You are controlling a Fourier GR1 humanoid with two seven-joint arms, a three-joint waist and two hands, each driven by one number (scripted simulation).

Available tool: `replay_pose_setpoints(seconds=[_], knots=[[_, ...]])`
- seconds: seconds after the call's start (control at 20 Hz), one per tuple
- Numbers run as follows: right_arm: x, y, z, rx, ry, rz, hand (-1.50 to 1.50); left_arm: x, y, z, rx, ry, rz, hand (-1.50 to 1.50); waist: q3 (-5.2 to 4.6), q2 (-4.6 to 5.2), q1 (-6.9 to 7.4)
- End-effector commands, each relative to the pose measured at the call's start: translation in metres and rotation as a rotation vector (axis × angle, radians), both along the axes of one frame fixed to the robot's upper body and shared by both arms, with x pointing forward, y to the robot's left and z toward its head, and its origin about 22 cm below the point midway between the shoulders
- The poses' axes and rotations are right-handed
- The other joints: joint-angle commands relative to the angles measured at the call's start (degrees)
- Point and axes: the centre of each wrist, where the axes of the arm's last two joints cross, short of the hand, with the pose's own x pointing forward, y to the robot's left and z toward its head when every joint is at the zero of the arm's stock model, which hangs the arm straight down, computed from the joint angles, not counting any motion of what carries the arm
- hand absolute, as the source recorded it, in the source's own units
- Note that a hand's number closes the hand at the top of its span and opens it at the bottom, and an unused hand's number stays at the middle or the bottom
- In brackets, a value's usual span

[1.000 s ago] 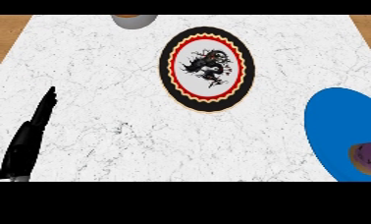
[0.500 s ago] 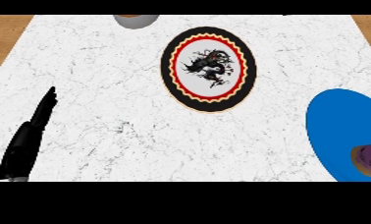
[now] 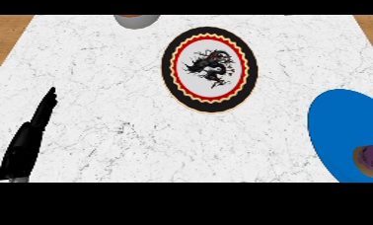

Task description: Pick the can from the plate and place it in the plate

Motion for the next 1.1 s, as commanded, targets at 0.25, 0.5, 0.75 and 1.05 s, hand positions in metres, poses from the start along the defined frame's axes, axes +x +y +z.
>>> replay_pose_setpoints(seconds=[0.25, 0.5, 0.75, 1.05], knots=[[0.010, 0.016, -0.039, 0.032, 0.069, 0.172, -1.50, 0.012, -0.005, -0.002, 0.000, 0.012, -0.003, 0.00, -0.06, -0.01, -0.57], [0.009, 0.000, -0.047, 0.015, 0.096, 0.180, -1.50, 0.000, 0.000, 0.002, -0.001, 0.003, -0.013, 0.00, -0.04, -0.05, -0.23], [0.014, 0.005, -0.069, -0.011, 0.086, 0.180, -1.50, 0.010, -0.003, 0.018, -0.004, 0.002, -0.002, 0.00, -0.03, -0.02, -0.03], [0.028, 0.009, -0.086, -0.007, 0.107, 0.177, -1.50, 0.006, -0.001, 0.010, 0.003, -0.001, -0.015, 0.00, -0.05, 0.01, 0.19]])
